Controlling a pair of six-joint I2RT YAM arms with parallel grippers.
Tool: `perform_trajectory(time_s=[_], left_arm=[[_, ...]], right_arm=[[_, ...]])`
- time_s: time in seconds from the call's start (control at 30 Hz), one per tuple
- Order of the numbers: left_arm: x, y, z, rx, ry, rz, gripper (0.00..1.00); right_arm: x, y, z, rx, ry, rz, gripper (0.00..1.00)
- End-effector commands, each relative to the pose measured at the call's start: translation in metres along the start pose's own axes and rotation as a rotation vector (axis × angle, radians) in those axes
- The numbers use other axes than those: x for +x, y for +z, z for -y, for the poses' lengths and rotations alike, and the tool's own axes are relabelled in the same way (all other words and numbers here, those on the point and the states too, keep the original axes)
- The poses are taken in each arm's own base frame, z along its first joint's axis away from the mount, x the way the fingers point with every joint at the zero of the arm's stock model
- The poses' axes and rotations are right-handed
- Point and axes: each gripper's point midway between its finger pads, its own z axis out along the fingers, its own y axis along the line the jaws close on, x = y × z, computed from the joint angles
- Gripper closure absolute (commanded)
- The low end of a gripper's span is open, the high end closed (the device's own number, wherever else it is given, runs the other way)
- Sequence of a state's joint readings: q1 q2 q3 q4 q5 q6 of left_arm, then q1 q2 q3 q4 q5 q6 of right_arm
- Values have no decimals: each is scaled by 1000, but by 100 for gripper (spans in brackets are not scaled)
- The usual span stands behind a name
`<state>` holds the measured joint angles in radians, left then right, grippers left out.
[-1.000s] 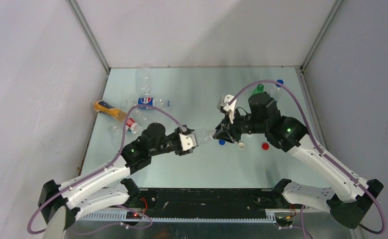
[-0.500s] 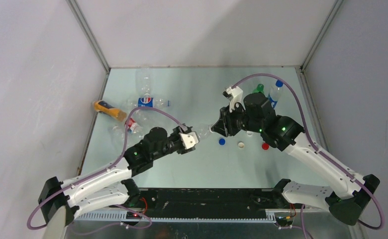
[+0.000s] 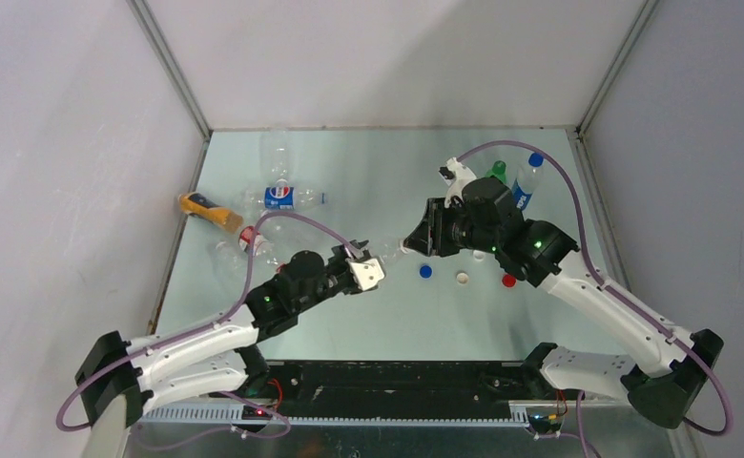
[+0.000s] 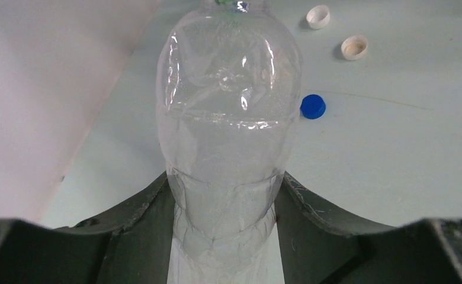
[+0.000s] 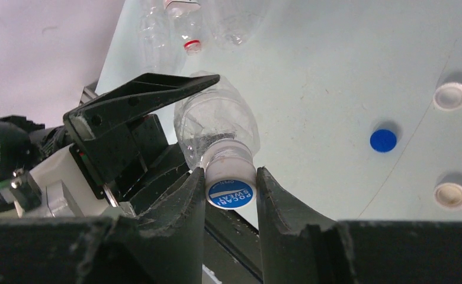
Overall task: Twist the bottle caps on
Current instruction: Screw the bottle cap onto the plastic bottle.
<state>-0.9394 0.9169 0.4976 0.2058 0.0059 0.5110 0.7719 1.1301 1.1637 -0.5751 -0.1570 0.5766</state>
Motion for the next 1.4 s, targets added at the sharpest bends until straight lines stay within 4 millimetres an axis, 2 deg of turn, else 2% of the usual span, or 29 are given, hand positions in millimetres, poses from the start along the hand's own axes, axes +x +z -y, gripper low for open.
perform_trajectory(time_s=[0.0,0.3,0.4,0.6,0.83,1.03,1.23,1.37], left_arm=[[-98,-3,-37,-139,66,325,100],[-89,-1,-34,-182,179,307,100],[-98,-9,-37,-215,160,374,100],[-102,-16,-34,-228,62,452,100],[-102,-14,-42,-271,-13,455,100],[-107,-12,-51,-349,21,470,100],[-113,-12,-54,-400,15,516,100],[-110,-11,-53,-416,18,521,100]], right_arm=[[26,12,12,92,141,-87,87],[28,22,4,50,177,-113,88],[27,22,-2,-3,196,-134,89],[22,22,-7,-65,207,-140,91],[21,20,-6,-58,241,-140,91],[24,22,1,5,334,-141,90],[22,22,-4,2,406,-140,88],[20,21,-6,-4,440,-137,85]])
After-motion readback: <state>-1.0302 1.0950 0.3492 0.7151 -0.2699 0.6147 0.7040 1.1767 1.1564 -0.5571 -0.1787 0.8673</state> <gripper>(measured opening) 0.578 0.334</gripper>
